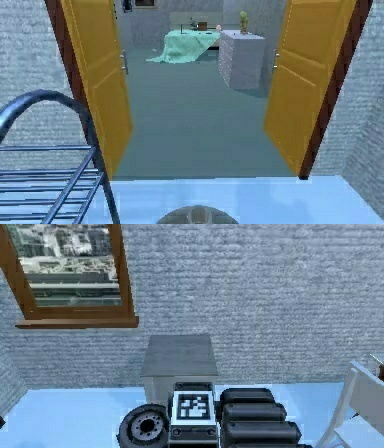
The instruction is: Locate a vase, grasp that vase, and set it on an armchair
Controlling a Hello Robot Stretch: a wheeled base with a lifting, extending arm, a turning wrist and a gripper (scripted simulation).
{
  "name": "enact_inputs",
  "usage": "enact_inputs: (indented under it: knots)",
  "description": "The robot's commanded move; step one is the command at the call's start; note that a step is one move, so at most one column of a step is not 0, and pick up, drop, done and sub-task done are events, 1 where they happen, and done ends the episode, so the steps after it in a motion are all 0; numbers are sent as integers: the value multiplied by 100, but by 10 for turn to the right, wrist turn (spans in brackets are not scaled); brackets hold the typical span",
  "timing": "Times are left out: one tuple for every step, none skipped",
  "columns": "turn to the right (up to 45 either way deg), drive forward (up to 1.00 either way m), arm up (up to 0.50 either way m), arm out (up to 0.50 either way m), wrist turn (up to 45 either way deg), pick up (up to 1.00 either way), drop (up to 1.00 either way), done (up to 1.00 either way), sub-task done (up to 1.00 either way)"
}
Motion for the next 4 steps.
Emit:
enact_inputs:
  knots:
    - [0, 5, 0, 0, 0, 0, 0, 0, 0]
    - [180, 0, 0, 0, 0, 0, 0, 0, 0]
    - [0, 75, 0, 0, 0, 0, 0, 0, 0]
    - [-300, 0, 0, 0, 0, 0, 0, 0, 0]
